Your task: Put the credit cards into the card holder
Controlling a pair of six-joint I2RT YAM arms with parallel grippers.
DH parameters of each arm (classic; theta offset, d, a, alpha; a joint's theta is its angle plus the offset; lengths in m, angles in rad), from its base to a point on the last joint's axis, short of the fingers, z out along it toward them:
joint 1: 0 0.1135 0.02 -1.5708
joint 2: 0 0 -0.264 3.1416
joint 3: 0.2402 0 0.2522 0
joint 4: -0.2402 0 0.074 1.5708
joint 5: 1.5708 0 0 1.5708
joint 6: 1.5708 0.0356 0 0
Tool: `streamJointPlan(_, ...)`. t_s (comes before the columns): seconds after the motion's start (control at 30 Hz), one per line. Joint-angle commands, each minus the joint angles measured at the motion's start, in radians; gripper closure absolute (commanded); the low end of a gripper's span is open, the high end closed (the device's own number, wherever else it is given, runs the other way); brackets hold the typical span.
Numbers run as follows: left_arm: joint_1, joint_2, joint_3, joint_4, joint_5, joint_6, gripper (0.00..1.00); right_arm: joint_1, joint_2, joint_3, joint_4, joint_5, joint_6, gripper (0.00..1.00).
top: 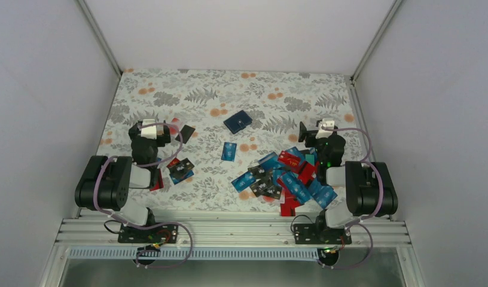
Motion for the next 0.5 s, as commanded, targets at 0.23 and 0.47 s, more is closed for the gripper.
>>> streamJointPlan(0.23, 0.004, 0.003, -0.006, 0.055, 0.017, 0.0, 0.0, -0.006, 0.005, 0.01, 0.038, -0.004, -0.015, 0.0)
streamJointPlan(0.47, 0.004, 0.001, -0.01, 0.059, 0.018, 0.001, 0.0, -0.008, -0.001, 0.016, 0.026, -0.005, -0.016, 0.0)
